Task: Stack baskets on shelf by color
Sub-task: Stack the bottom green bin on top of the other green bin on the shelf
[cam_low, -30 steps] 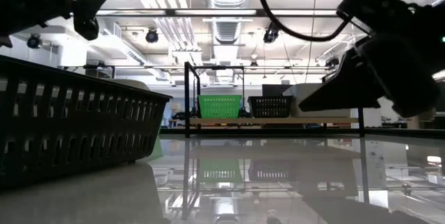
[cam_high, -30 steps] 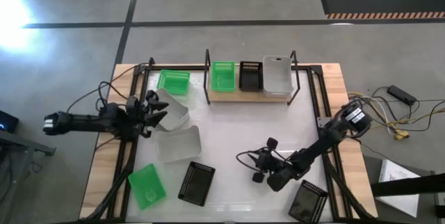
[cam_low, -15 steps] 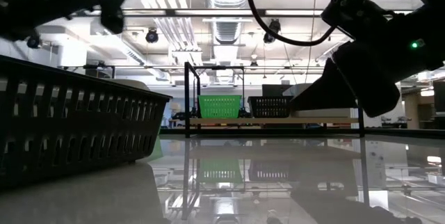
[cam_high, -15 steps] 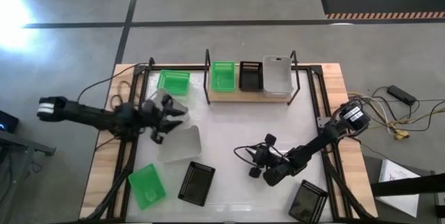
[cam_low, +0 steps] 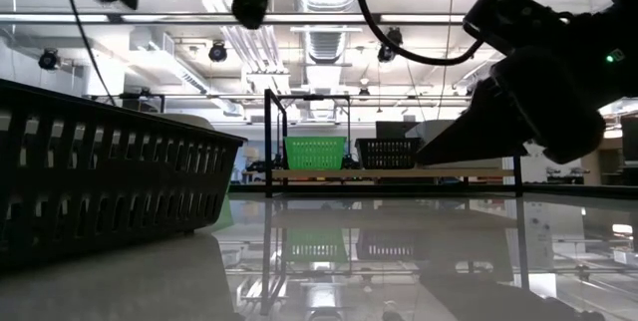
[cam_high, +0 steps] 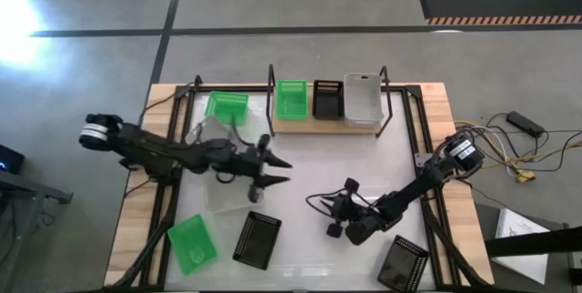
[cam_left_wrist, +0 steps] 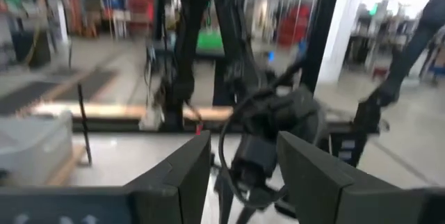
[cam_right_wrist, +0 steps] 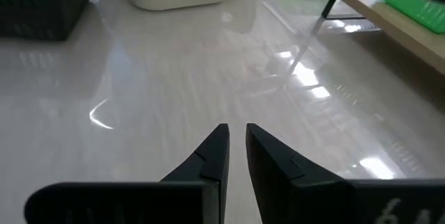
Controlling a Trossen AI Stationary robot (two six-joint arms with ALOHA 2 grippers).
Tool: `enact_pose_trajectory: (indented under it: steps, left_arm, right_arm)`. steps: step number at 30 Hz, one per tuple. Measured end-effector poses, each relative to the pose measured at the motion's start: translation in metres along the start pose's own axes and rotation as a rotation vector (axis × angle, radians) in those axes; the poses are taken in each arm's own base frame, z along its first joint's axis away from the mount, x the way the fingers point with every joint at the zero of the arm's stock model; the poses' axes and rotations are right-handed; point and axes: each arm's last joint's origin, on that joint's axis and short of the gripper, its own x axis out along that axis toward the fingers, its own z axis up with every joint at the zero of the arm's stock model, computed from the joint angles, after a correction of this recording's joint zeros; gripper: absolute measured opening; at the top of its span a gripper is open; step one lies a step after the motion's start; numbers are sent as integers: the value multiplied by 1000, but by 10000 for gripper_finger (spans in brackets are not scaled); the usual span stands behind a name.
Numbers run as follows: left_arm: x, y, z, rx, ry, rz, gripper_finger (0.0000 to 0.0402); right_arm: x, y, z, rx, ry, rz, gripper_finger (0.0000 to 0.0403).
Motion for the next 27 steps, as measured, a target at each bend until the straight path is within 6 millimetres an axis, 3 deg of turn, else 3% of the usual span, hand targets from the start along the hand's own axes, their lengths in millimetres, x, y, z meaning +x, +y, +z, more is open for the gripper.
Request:
enact_pose_trajectory:
  steps: [6,12,20,27]
  left_arm:
    - [34,-15,13,10,258,50,152]
    - [45,-26,17,33,549,169,152]
    - [28,-36,9,-183,823,258,152]
    - [-3,-74,-14,-308,1076,322,152]
  right_arm:
    - [-4,4,-1,-2,-5,22,43]
    - [-12,11,-2,0,-22,59,43]
    - [-16,14,-4,-4,-26,74,43]
    - [-16,14,-4,-12,-26,73,43]
